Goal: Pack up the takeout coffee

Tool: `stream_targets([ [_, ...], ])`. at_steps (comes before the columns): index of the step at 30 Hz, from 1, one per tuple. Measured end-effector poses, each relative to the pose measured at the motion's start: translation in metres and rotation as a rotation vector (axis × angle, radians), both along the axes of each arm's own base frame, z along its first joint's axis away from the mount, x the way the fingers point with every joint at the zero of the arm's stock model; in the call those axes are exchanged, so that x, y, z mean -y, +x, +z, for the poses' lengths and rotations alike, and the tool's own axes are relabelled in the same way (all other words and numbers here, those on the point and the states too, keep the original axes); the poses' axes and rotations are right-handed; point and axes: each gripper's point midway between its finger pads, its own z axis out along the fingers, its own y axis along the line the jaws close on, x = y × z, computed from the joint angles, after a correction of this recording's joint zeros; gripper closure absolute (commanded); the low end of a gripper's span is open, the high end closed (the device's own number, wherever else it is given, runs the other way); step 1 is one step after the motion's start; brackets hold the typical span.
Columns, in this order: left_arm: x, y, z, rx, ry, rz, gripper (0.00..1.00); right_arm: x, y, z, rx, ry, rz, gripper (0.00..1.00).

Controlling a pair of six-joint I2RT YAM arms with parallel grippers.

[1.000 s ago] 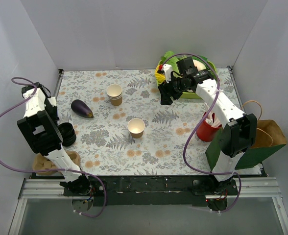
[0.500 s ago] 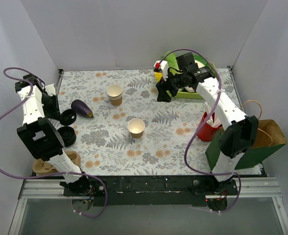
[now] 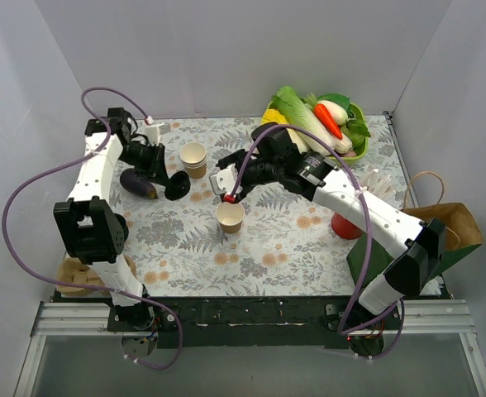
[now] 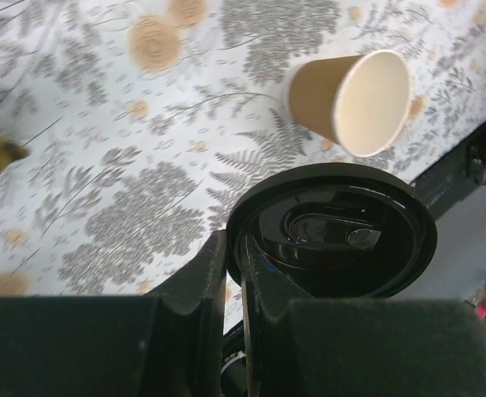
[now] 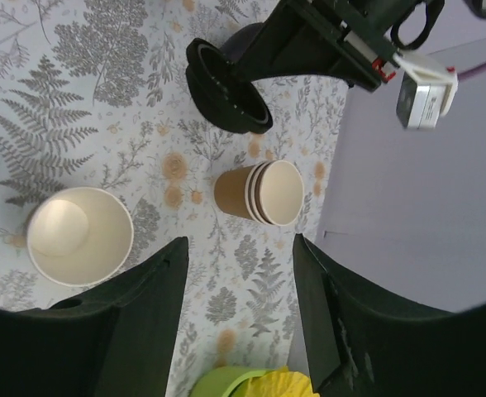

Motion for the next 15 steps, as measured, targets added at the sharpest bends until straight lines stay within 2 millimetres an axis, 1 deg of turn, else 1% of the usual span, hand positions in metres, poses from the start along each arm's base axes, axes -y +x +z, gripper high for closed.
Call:
stream_targets([
  [2, 0.021, -0.003, -0.001, -0.007, -0.023, -0.058, 1.00, -0.002, 0.003, -0.003, 0.065, -0.010, 0.025, 0.43],
  [5, 0.053, -0.010, -0.005, -0.024, -0.038, -0.151, 1.00, -0.005, 0.005, -0.014, 0.152, -0.038, 0.073, 0.47],
  [6, 0.060, -0.012, -0.006, -0.028, -0.042, -0.173, 1.00, -0.005, 0.005, -0.016, 0.168, -0.048, 0.086, 0.48],
  [10, 0.097, -0.029, -0.006, -0.040, -0.054, -0.279, 1.00, -0.009, -0.004, -0.026, 0.238, -0.081, 0.163, 0.49],
  [12, 0.108, -0.036, -0.007, -0.053, -0.060, -0.309, 1.00, -0.010, -0.009, -0.029, 0.256, -0.094, 0.198, 0.51],
  [15, 0.116, -0.043, -0.010, -0.071, -0.060, -0.332, 1.00, -0.009, -0.021, -0.037, 0.266, -0.127, 0.267, 0.58],
])
